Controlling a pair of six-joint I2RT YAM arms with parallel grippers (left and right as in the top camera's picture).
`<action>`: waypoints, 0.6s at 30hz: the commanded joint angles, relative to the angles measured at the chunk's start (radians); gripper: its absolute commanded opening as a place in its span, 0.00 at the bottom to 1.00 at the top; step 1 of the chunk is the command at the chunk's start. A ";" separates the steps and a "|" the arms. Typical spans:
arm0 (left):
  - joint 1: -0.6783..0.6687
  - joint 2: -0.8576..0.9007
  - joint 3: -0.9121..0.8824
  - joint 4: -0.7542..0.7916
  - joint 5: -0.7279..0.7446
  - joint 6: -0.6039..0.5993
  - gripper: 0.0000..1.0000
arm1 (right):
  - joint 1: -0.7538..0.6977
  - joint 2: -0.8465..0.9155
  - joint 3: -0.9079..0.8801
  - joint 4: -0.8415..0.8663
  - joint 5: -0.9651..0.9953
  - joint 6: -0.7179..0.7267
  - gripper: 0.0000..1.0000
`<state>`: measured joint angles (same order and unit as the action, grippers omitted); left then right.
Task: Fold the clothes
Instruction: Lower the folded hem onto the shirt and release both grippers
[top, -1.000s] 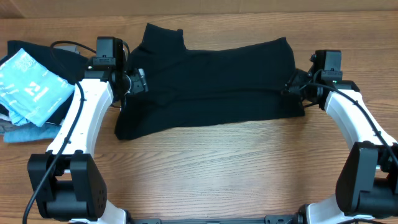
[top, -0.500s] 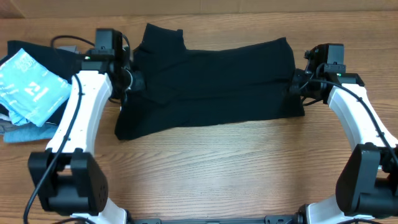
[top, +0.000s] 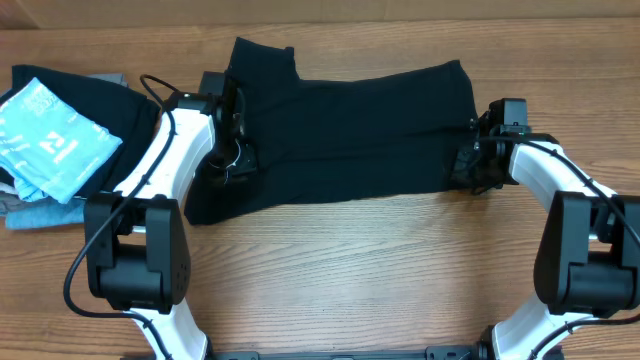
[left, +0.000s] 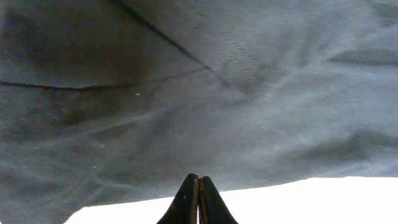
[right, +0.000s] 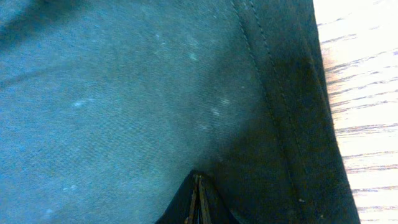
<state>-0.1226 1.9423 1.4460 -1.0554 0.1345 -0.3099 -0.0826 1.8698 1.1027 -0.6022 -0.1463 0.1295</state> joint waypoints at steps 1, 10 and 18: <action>0.000 0.061 -0.004 -0.007 -0.060 -0.019 0.04 | 0.003 0.006 -0.004 0.006 0.044 -0.007 0.04; 0.004 0.161 -0.004 -0.029 -0.128 -0.072 0.04 | 0.003 0.007 -0.032 0.006 0.105 -0.006 0.04; 0.038 0.163 -0.004 -0.109 -0.307 -0.071 0.04 | 0.003 0.007 -0.064 -0.162 0.139 0.079 0.04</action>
<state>-0.0963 2.0861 1.4460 -1.1408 -0.0689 -0.3668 -0.0826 1.8538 1.0855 -0.6872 -0.0788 0.1387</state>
